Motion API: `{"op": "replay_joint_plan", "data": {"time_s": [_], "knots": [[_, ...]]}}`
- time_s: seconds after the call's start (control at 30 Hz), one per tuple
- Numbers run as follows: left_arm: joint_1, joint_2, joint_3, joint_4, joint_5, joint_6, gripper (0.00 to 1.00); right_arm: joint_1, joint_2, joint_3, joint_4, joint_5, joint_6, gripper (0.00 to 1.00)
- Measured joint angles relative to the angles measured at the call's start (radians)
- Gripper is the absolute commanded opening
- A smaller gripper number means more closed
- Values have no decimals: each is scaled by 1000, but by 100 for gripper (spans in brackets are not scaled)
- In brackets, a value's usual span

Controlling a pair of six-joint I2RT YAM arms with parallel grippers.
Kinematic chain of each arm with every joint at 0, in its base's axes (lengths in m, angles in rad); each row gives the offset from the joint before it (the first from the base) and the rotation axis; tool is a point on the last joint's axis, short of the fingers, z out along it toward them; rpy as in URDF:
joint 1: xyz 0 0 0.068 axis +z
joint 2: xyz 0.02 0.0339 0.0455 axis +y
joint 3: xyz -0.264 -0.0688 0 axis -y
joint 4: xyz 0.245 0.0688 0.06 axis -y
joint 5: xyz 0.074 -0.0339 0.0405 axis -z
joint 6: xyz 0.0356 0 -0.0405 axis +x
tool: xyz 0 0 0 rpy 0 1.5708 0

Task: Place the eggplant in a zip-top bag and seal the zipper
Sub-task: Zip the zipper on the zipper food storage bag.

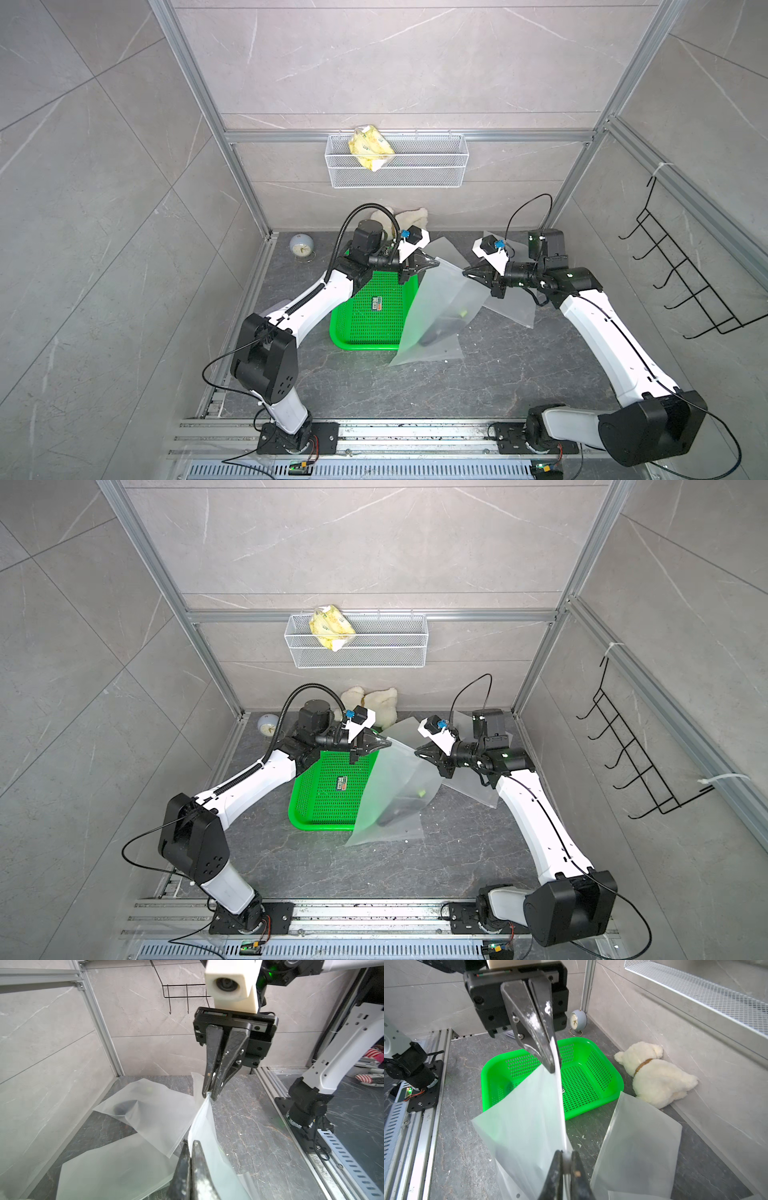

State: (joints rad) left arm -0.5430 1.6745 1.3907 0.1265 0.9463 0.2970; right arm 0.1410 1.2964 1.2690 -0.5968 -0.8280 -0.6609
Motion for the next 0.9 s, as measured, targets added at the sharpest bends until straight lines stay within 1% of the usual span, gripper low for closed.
{"op": "replay_joint_plan", "data": {"time_s": [0.1, 0.27, 0.47, 0.67, 0.9], "knots": [[1, 4, 0, 25, -44, -31, 0, -12, -30, -42, 21, 29, 29, 0], [2, 23, 0, 64, -109, -85, 0, -23, -94, -108, 71, 115, 86, 0], [14, 26, 0, 86, -173, -126, 0, -43, -123, -158, 102, 215, 144, 0], [54, 32, -4, 114, -196, -171, 0, -74, -159, -188, 102, 285, 188, 0], [80, 34, -5, 139, -211, -204, 0, -107, -177, -198, 85, 320, 218, 0]]}}
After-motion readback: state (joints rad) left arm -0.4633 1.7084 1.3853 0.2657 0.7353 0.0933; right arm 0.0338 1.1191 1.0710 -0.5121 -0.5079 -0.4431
